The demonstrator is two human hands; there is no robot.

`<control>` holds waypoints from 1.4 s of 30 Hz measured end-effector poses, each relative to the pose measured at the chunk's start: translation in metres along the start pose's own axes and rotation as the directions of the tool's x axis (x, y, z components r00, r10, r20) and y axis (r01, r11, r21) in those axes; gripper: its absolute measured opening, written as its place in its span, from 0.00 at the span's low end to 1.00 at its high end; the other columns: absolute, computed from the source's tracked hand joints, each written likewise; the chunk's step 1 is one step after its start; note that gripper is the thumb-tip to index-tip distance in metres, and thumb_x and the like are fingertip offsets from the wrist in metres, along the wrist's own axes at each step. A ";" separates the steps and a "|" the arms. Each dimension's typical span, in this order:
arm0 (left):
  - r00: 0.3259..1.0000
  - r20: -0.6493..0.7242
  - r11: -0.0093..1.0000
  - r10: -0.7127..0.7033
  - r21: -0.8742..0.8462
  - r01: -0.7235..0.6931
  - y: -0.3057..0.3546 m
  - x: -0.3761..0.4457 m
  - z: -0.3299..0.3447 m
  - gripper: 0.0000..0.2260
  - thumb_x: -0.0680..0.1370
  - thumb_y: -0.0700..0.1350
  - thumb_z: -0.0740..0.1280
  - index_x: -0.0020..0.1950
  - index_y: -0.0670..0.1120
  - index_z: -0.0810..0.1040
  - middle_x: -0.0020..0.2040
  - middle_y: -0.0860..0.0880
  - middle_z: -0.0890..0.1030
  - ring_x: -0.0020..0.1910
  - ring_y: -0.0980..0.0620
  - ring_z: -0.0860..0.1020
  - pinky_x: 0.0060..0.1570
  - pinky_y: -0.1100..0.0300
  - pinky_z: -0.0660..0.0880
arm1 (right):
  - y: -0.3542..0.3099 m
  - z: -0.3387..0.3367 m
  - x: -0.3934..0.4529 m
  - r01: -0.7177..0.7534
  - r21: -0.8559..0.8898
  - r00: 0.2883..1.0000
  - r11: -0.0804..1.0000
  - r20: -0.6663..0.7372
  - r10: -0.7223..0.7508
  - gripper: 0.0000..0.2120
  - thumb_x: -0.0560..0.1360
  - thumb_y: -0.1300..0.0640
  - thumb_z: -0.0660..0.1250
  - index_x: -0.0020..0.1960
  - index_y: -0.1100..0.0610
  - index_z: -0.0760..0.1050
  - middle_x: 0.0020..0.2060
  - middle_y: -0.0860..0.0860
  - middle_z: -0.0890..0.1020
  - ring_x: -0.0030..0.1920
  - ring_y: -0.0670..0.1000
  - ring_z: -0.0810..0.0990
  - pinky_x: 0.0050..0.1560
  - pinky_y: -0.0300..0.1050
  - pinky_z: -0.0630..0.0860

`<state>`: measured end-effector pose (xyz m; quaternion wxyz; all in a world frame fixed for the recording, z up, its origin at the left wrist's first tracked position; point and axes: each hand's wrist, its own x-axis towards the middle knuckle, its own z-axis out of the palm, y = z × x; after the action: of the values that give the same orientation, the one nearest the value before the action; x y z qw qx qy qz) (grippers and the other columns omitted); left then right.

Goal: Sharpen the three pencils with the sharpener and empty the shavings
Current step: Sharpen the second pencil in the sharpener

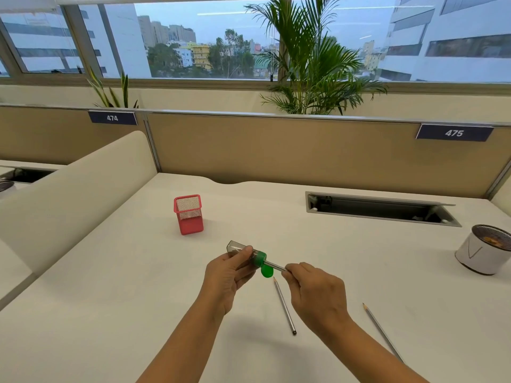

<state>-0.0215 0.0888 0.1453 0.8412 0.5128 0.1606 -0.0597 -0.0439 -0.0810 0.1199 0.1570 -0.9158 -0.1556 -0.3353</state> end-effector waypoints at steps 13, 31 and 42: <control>0.998 0.058 0.985 -0.022 0.173 0.012 0.007 0.005 -0.006 0.06 0.74 0.37 0.67 0.49 0.38 0.79 0.40 0.43 0.86 0.40 0.48 0.84 0.46 0.60 0.79 | -0.015 -0.019 0.016 -0.936 0.293 0.344 0.193 0.876 0.338 0.14 0.78 0.50 0.60 0.43 0.58 0.80 0.29 0.47 0.73 0.26 0.44 0.65 0.26 0.33 0.60; 0.998 0.048 0.982 0.049 0.179 -0.057 0.003 0.007 0.001 0.07 0.74 0.38 0.68 0.50 0.37 0.79 0.42 0.42 0.85 0.42 0.47 0.84 0.45 0.60 0.79 | -0.009 -0.010 0.014 -0.839 0.306 0.512 0.450 0.724 0.463 0.15 0.78 0.53 0.60 0.35 0.52 0.77 0.23 0.45 0.69 0.25 0.45 0.66 0.25 0.36 0.59; 0.999 0.036 0.991 0.005 0.136 -0.010 0.013 0.008 -0.003 0.04 0.73 0.38 0.68 0.46 0.38 0.79 0.37 0.44 0.86 0.38 0.48 0.84 0.45 0.59 0.79 | -0.015 -0.020 0.021 -0.736 0.408 0.647 0.540 0.658 0.385 0.11 0.76 0.48 0.63 0.48 0.56 0.78 0.34 0.47 0.75 0.32 0.45 0.70 0.32 0.34 0.66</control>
<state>-0.0115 0.0978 0.1527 0.8073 0.5684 0.1391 -0.0764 -0.0455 -0.0718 0.1515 0.5194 -0.8523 0.0195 0.0582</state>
